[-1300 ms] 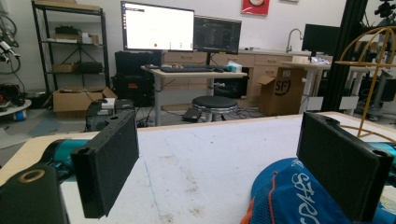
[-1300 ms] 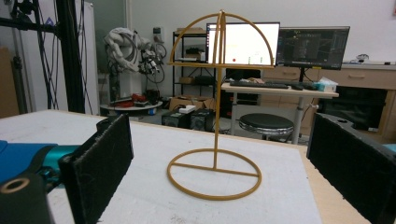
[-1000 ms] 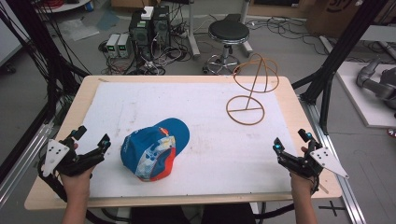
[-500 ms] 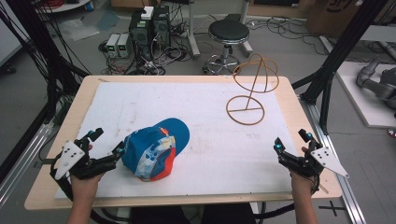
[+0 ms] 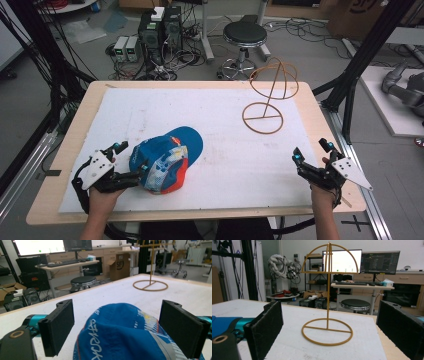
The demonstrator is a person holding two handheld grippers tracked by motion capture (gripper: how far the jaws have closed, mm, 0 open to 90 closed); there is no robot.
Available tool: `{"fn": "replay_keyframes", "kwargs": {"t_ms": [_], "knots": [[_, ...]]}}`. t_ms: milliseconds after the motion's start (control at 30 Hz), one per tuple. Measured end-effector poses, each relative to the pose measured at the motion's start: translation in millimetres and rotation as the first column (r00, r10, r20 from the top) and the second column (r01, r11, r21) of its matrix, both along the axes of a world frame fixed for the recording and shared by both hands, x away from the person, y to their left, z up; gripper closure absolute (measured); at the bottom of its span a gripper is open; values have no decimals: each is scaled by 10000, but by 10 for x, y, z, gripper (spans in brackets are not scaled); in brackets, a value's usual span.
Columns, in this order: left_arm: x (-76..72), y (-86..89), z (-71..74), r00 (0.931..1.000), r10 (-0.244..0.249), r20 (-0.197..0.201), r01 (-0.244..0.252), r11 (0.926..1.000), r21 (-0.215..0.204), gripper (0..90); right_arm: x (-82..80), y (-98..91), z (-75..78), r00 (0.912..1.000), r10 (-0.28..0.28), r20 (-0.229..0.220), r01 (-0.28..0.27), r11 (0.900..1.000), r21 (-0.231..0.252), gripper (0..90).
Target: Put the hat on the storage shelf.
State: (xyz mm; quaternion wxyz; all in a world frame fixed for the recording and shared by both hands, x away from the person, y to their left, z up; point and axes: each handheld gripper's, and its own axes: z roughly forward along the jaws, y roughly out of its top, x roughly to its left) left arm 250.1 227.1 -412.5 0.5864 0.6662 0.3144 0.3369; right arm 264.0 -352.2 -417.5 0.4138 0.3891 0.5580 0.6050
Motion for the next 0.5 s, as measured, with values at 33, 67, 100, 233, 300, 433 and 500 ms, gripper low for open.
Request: {"fn": "replay_keyframes", "kwargs": {"t_ms": [33,67,100,233,300,433,500], "knots": [[1,-19,-5,10000,-6,-18,6,10000,79,133,-1,2,0,10000,7,-1,-7,10000,2,69],[5,-36,-12,10000,-56,-70,57,9999,116,133,-2,2,0,10000,8,-7,-8,10000,4,69],[13,-54,-23,9998,-106,-158,108,9998,145,133,-2,2,1,10000,2,-9,-2,10000,0,69],[47,-101,-63,9986,-94,-525,126,9980,613,130,-4,5,3,10000,-2,1,2,10000,45,69],[55,-113,-70,9981,-99,-615,140,9977,669,130,-5,3,3,10000,-15,0,15,10000,6,69],[84,-136,-121,9954,-99,-956,204,9938,1097,129,-1,3,-1,10000,5,1,-5,10000,-4,69],[103,-141,-140,9933,-89,-1150,223,9930,1158,127,-4,7,-1,10000,14,-48,-14,10000,-26,69]]}}
